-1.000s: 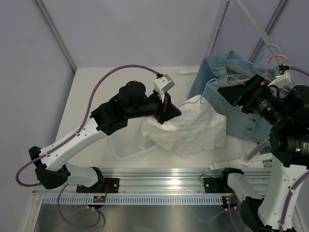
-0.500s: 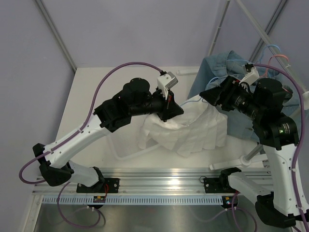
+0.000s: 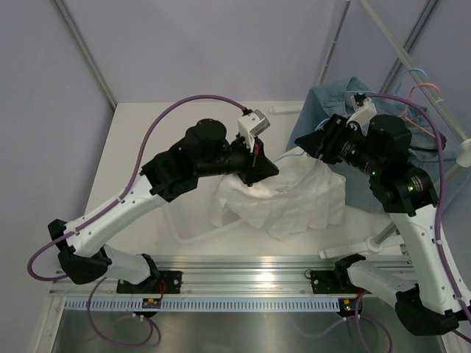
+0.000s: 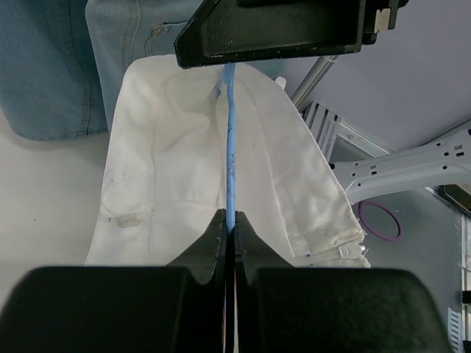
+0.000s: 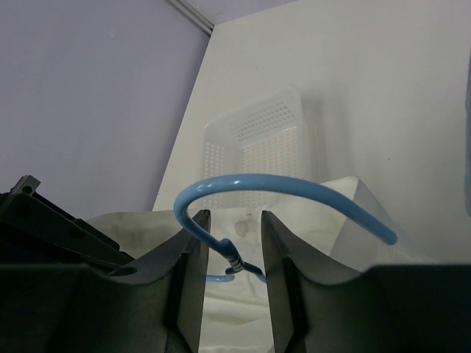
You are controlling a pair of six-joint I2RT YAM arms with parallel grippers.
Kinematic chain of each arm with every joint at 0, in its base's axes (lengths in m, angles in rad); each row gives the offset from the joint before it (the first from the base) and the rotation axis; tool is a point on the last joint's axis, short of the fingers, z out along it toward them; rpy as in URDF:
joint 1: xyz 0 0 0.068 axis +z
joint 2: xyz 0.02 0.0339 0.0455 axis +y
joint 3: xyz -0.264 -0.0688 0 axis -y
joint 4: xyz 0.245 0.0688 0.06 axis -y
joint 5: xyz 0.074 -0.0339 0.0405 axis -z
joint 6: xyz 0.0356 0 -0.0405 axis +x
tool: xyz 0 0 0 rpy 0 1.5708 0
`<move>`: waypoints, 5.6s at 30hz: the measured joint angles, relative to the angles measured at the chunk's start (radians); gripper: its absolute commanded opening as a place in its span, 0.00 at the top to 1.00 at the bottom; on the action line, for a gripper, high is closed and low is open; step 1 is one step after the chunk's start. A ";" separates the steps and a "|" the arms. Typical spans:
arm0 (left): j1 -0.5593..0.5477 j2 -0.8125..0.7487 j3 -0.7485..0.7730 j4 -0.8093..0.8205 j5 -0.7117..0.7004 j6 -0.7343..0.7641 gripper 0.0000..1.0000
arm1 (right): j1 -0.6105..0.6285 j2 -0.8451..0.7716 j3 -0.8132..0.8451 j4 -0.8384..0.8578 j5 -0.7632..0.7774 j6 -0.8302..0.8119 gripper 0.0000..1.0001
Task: Remove the skirt from the hanger
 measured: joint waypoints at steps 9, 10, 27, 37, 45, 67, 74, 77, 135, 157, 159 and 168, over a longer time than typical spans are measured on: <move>0.000 0.002 0.055 -0.085 0.002 0.000 0.89 | 0.079 -0.054 -0.073 0.035 0.105 0.020 1.00; 0.000 0.003 0.061 -0.096 0.005 0.000 0.79 | 0.082 -0.057 -0.074 0.039 0.116 0.024 1.00; 0.000 -0.304 -0.051 -0.050 -0.174 0.058 0.01 | 0.094 -0.097 -0.074 -0.066 0.230 0.034 1.00; 0.000 -0.468 -0.350 -0.014 -0.203 0.096 0.01 | 0.094 -0.217 -0.069 -0.146 0.240 0.033 1.00; 0.000 -0.552 -0.480 0.043 -0.108 0.098 0.01 | 0.095 -0.235 -0.002 -0.203 0.249 0.043 1.00; 0.000 -0.609 -0.601 0.160 0.074 0.079 1.00 | 0.095 -0.251 0.175 -0.283 0.314 0.060 1.00; -0.002 -0.720 -0.686 0.116 -0.125 0.011 1.00 | 0.096 -0.305 0.230 -0.307 0.441 0.110 1.00; -0.002 -0.737 -0.698 0.113 -0.136 -0.009 1.00 | 0.097 -0.335 0.229 -0.304 0.478 0.150 1.00; 0.537 -0.120 -0.262 0.034 0.005 0.016 1.00 | 0.098 -0.334 0.250 -0.135 0.346 0.266 1.00; 0.651 -0.327 -0.712 -0.063 -0.246 -0.297 0.90 | 0.098 -0.284 0.180 -0.154 0.243 0.226 1.00; 0.651 -0.327 -0.715 -0.076 -0.248 -0.319 0.74 | 0.098 -0.273 0.162 -0.162 0.236 0.219 1.00; 0.651 -0.352 -0.587 -0.179 -0.333 -0.336 0.01 | 0.098 -0.255 0.152 -0.230 0.236 0.164 1.00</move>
